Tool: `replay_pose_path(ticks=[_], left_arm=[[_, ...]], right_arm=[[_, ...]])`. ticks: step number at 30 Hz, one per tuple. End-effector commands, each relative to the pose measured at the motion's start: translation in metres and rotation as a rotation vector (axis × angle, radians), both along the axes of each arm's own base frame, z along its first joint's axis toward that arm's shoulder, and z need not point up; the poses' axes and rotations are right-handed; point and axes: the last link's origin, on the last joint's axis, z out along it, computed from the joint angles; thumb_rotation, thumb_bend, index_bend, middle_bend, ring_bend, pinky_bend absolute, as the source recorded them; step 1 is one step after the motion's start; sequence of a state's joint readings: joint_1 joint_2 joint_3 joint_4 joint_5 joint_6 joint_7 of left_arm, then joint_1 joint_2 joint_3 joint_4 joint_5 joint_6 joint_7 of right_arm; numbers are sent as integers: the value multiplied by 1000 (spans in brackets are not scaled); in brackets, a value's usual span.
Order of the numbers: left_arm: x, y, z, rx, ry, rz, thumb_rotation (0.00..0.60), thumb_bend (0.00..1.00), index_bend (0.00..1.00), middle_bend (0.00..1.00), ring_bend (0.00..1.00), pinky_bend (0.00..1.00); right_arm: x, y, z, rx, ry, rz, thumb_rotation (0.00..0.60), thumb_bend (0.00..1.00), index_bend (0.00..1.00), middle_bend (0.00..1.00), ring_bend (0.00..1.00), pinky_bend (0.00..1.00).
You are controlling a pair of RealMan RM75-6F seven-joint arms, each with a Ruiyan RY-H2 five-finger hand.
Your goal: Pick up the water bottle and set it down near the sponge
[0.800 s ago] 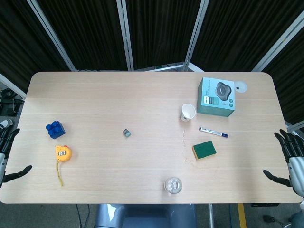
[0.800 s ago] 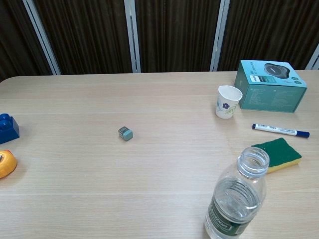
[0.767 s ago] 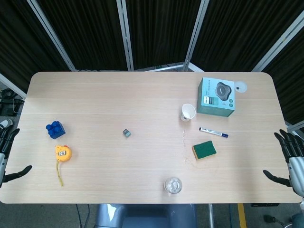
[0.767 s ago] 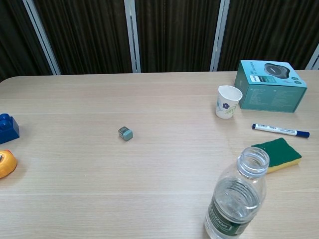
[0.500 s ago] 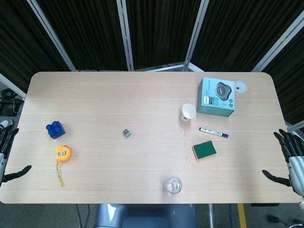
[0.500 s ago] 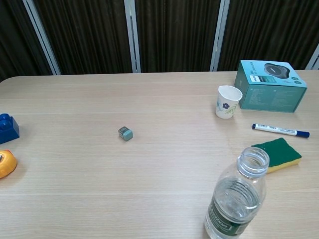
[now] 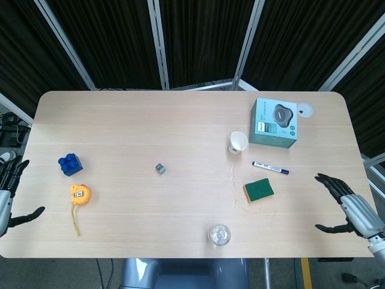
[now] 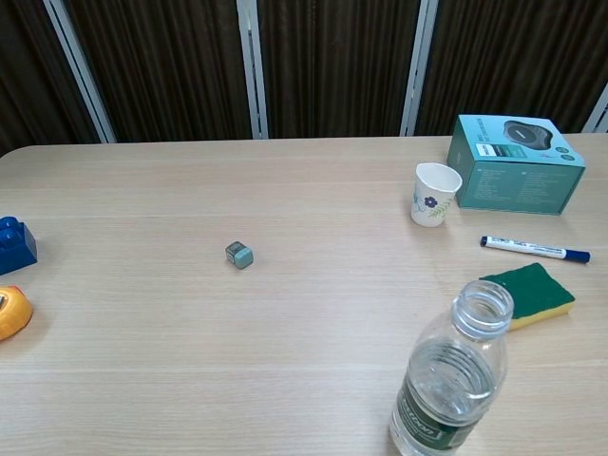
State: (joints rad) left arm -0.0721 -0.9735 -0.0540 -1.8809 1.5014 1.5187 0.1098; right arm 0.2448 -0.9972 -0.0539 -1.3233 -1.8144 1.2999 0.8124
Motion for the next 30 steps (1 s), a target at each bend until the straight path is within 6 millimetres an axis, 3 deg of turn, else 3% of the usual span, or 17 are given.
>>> replay_pose_path(ticks=[1, 8, 18, 30], left_arm=[[-2, 3, -4, 1, 16, 19, 600, 0, 0, 0, 0, 0], [-6, 10, -9, -2, 32, 56, 600, 0, 0, 0, 0, 0], [-8, 12, -10, -5, 41, 67, 600, 0, 0, 0, 0, 0], [-9, 14, -12, -19, 43, 74, 600, 0, 0, 0, 0, 0]], right_arm=[[-9, -16, -61, 263, -57, 109, 600, 0, 0, 0, 0, 0], [0, -16, -88, 374, -97, 213, 600, 0, 0, 0, 0, 0], [12, -14, -108, 416, -98, 276, 600, 0, 0, 0, 0, 0], [42, -21, -148, 487, -162, 275, 600, 0, 0, 0, 0, 0]])
